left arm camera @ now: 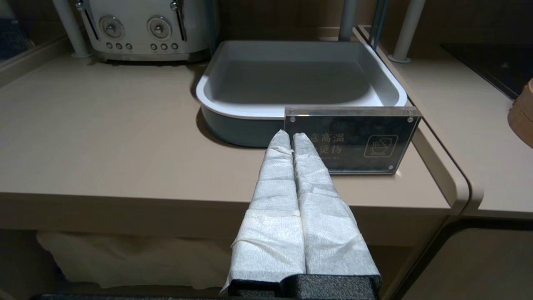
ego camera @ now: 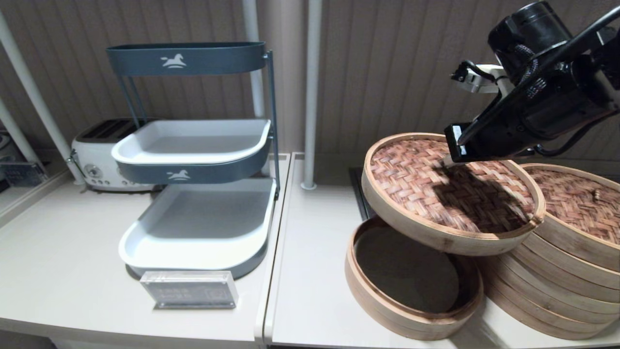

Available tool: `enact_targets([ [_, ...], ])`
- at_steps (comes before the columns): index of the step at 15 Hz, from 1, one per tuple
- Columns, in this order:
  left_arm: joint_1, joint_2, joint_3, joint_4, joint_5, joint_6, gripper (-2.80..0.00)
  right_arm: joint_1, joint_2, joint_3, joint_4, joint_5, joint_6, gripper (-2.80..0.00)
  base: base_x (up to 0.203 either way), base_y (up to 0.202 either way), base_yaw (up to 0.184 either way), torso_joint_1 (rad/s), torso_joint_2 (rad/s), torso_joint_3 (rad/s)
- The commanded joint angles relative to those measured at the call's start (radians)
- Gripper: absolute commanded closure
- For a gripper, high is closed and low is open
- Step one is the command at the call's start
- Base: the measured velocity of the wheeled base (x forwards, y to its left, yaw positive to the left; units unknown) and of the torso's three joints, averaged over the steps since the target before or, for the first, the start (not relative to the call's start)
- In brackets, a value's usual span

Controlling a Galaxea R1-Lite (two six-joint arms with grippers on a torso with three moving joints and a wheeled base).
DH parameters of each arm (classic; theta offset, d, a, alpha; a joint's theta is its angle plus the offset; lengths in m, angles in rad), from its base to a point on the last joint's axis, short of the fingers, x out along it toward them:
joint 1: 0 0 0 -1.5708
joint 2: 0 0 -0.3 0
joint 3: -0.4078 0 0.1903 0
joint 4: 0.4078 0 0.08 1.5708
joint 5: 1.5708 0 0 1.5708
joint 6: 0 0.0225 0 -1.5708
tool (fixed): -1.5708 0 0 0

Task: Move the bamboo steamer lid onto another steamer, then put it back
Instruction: Put the steamer

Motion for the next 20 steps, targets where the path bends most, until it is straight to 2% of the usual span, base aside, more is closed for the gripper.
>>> enact_targets([
  [1,0.000,0.000,0.028,-0.001,0.000,0.000,0.00,-0.010,-0.013,0.002,0.006,0.000,0.001,0.00,0.000,0.000,0.000,0.000,0.00,0.000],
  [13,0.000,0.000,0.028,0.000,0.000,0.000,0.00,-0.124,-0.057,0.001,0.016,-0.001,-0.040,0.00,0.000,0.000,0.000,0.000,0.00,0.000],
  [20,0.000,0.000,0.028,-0.001,0.000,0.000,0.00,-0.233,-0.095,0.003,0.046,0.001,-0.074,0.00,0.000,0.000,0.000,0.000,0.00,0.000],
])
